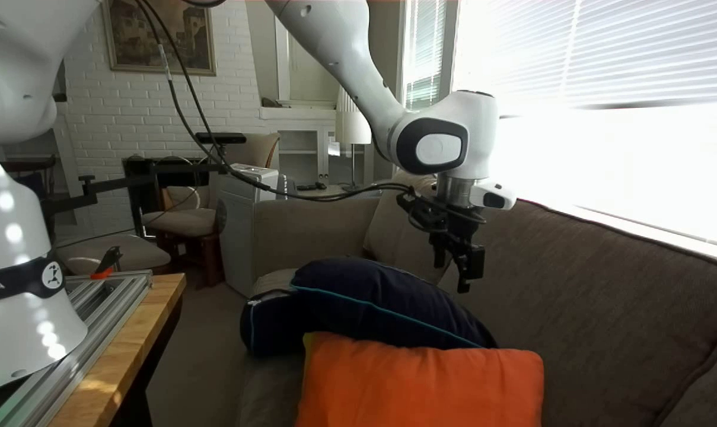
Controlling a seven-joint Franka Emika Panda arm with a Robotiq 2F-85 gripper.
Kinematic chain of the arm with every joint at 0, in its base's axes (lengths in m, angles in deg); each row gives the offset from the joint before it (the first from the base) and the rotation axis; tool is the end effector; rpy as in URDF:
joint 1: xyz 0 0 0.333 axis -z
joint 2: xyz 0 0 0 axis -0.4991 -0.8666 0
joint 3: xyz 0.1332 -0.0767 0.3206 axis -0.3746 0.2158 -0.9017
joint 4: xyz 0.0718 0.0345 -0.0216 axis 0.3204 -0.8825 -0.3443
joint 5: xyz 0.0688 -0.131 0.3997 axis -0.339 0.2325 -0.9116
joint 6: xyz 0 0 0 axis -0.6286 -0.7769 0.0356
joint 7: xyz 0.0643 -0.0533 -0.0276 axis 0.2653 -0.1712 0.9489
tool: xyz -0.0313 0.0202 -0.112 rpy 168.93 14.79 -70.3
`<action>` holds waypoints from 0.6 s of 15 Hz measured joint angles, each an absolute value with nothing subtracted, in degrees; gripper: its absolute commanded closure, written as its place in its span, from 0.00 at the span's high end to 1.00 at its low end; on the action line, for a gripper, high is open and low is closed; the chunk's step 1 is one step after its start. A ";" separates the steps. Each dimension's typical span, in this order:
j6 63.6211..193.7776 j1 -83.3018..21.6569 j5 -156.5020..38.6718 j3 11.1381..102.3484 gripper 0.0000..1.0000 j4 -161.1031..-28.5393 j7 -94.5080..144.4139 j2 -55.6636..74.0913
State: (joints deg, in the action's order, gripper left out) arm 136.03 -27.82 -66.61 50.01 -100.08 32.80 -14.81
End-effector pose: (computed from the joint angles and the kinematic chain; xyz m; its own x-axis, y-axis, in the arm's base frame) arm 0.7292 0.0049 0.1820 0.9977 -0.0112 0.0669 -0.0056 -0.9965 -0.0832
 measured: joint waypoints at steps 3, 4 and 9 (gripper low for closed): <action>145.26 -23.53 -73.53 45.66 1.00 -103.59 35.24 -15.79; 146.65 -21.83 -75.70 43.73 1.00 -104.61 36.37 -16.06; 147.00 -16.72 -82.26 38.47 1.00 -110.43 38.05 -15.40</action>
